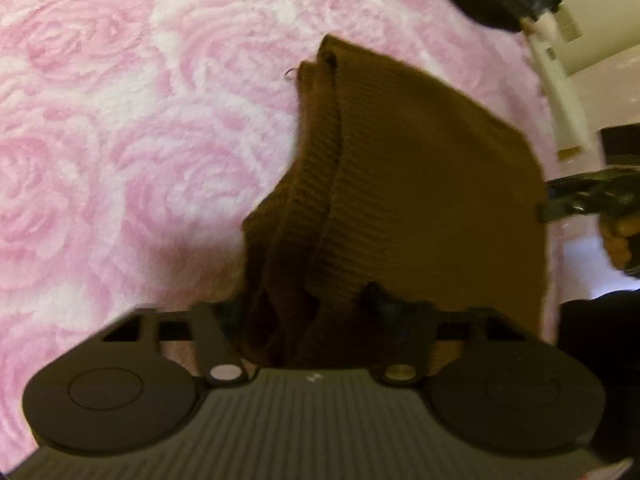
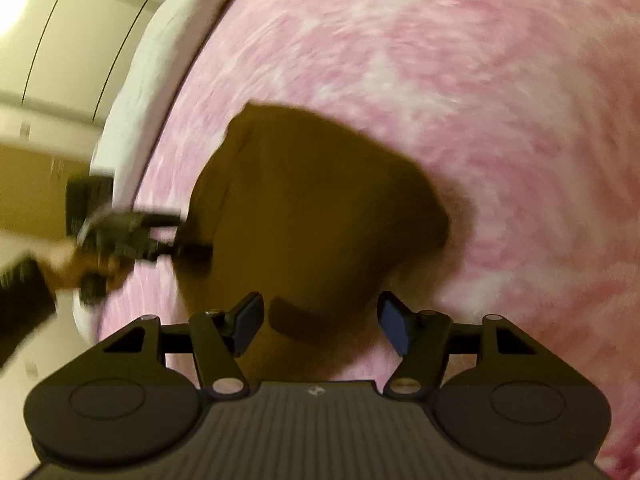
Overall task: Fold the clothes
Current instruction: 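Lift the folded brown vest off the pink sheet with both tools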
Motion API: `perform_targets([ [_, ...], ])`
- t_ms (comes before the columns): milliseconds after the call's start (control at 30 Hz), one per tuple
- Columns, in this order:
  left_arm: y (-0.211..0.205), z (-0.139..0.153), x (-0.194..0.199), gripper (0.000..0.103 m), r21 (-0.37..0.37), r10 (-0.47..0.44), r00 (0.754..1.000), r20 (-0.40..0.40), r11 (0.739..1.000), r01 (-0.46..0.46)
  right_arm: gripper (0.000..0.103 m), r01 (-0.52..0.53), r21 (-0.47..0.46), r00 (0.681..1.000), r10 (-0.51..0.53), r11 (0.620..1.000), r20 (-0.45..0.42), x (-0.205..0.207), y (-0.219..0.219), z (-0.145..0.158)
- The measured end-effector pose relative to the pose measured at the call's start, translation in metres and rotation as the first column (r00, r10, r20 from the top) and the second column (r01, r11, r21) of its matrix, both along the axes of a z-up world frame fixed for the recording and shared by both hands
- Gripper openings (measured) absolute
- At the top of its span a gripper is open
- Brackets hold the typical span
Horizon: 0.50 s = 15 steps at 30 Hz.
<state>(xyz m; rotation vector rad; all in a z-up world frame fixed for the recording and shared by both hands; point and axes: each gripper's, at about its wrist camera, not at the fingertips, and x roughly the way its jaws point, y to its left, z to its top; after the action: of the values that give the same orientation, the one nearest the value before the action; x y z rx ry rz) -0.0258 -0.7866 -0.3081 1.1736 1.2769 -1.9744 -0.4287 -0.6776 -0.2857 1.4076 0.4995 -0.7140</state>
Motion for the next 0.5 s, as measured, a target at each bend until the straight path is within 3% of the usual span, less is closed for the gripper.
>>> perform_targets([
  [33,-0.001,-0.001,0.001,0.021,0.006,-0.002,1.0,-0.01,1.0,0.003,0.066,0.044,0.014,0.999,-0.044,0.999,0.017,-0.002,-0.001,-0.005],
  [233,-0.006,-0.006,0.004,0.021,0.04,-0.016,0.997,-0.072,0.999,0.019,0.067,0.195,0.072,0.976,-0.201,0.978,0.081,-0.001,-0.013,-0.026],
  [367,-0.009,-0.011,0.006,0.025,0.067,0.022,0.995,-0.093,0.998,-0.015,0.067,0.214,0.066,0.973,-0.218,0.975,0.069,0.006,-0.016,-0.026],
  [500,-0.008,-0.01,0.006,0.026,0.067,0.034,0.996,-0.087,0.997,-0.028,0.06,0.216,0.065,0.974,-0.22,0.974,0.054,0.006,-0.013,-0.023],
])
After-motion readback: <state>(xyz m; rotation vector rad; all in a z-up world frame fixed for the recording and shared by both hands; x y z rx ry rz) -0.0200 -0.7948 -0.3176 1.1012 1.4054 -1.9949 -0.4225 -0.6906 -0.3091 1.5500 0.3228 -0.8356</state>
